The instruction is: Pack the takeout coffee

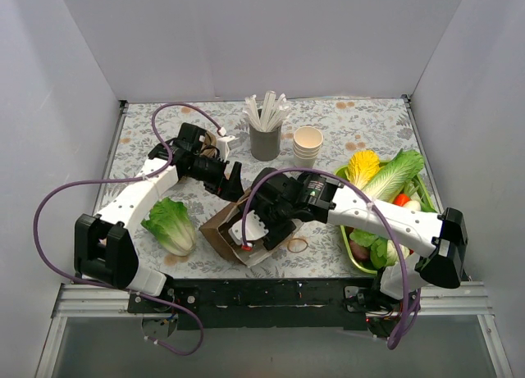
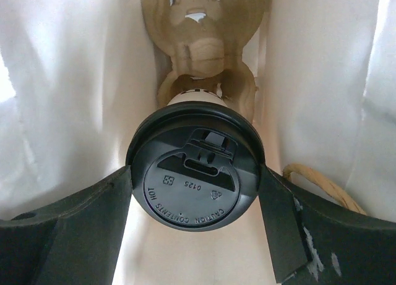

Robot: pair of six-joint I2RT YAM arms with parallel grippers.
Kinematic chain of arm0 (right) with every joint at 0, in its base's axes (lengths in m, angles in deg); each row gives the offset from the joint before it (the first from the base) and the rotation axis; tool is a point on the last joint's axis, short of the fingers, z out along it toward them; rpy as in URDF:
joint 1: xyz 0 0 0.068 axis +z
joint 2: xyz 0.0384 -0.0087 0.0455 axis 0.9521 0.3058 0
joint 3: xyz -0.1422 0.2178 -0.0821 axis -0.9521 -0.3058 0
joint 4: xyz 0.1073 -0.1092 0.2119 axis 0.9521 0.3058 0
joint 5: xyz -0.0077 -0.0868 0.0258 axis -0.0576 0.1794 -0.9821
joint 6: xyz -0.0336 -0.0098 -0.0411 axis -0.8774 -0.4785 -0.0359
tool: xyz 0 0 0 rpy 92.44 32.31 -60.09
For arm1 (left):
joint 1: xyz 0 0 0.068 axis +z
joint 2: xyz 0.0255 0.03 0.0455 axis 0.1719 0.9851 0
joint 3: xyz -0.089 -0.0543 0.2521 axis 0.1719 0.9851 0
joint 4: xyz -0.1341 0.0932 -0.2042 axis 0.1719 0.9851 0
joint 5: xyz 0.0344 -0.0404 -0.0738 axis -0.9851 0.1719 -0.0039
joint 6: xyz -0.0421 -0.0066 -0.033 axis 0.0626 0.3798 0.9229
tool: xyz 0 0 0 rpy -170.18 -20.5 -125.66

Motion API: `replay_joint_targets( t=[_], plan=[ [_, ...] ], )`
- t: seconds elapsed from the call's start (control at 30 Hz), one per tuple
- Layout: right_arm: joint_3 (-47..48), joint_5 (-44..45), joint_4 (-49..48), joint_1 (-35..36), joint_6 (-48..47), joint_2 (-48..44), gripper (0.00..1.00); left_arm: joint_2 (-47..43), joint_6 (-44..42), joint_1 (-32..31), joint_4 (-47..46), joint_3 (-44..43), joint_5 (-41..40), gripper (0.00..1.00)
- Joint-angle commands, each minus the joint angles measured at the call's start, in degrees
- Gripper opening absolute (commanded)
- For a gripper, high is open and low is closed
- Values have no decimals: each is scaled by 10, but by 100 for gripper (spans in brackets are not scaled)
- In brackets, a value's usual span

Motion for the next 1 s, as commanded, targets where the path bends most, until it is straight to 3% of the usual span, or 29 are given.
replay_joint_targets(
  t=[0.0, 0.7, 0.97],
  plan=[
    [-11, 26, -52, 3, 19, -16, 1, 1, 7, 1, -22, 8, 26, 81],
    [-65, 26, -171, -1, -9, -20, 1, 44, -58, 31, 59, -45, -5, 81],
    [-47, 26, -139, -19, -4, 17, 1, 66, -78, 44, 97, -86, -10, 81]
  ],
)
